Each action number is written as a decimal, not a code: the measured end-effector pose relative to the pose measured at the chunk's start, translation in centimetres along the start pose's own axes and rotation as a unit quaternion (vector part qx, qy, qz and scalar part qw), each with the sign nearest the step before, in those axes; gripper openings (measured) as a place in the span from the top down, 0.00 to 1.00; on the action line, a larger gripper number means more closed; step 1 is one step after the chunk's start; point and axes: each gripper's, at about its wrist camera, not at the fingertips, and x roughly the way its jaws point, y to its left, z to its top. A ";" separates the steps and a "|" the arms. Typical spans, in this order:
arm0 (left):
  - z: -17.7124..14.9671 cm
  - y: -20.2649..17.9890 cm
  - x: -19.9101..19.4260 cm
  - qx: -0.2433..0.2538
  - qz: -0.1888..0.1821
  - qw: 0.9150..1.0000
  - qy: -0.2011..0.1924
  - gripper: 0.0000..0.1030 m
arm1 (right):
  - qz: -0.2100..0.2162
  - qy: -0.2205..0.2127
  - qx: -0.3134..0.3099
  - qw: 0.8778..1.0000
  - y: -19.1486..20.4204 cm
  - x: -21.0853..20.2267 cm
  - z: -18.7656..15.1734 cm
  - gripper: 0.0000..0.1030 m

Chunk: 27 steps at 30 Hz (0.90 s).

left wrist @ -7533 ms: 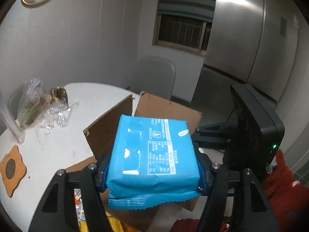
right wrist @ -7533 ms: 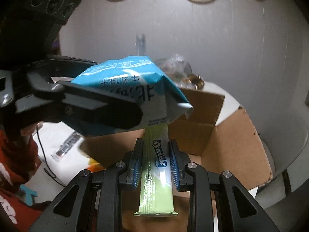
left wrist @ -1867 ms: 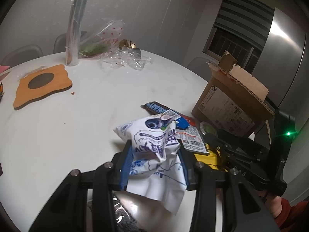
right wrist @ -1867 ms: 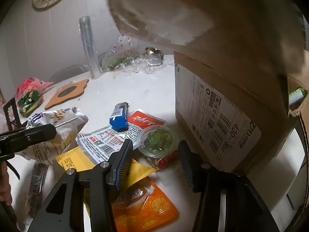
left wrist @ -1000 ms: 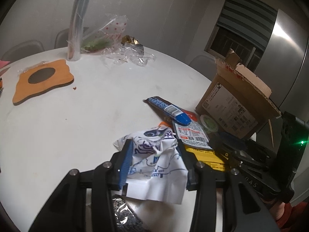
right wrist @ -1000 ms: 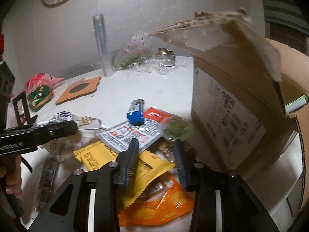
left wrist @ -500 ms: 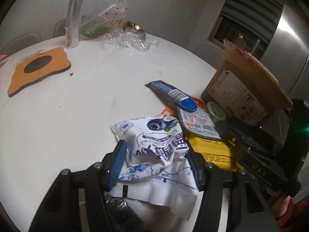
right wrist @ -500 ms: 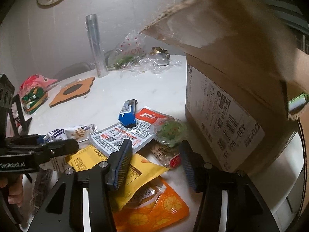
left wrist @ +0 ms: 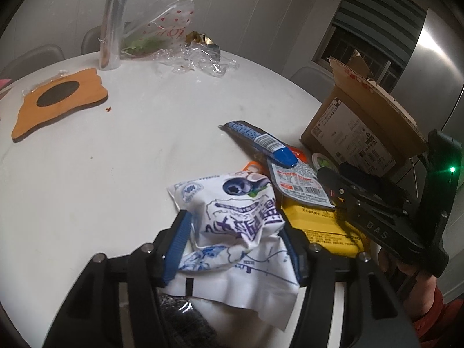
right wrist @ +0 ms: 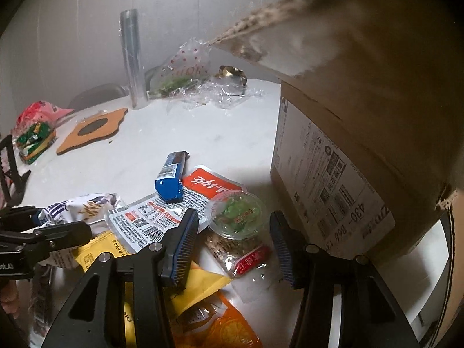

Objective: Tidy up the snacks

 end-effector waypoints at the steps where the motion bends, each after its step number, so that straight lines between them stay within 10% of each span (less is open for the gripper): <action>1: 0.0 0.0 0.0 0.001 0.001 1.000 0.000 0.47 | 0.001 0.001 -0.001 1.000 0.1 0.1 0.1 0.54; 27: 0.0 -0.1 -1.3 0.001 0.028 0.999 -0.028 0.67 | 0.039 -0.014 -0.019 0.999 -0.3 -1.0 0.5 0.59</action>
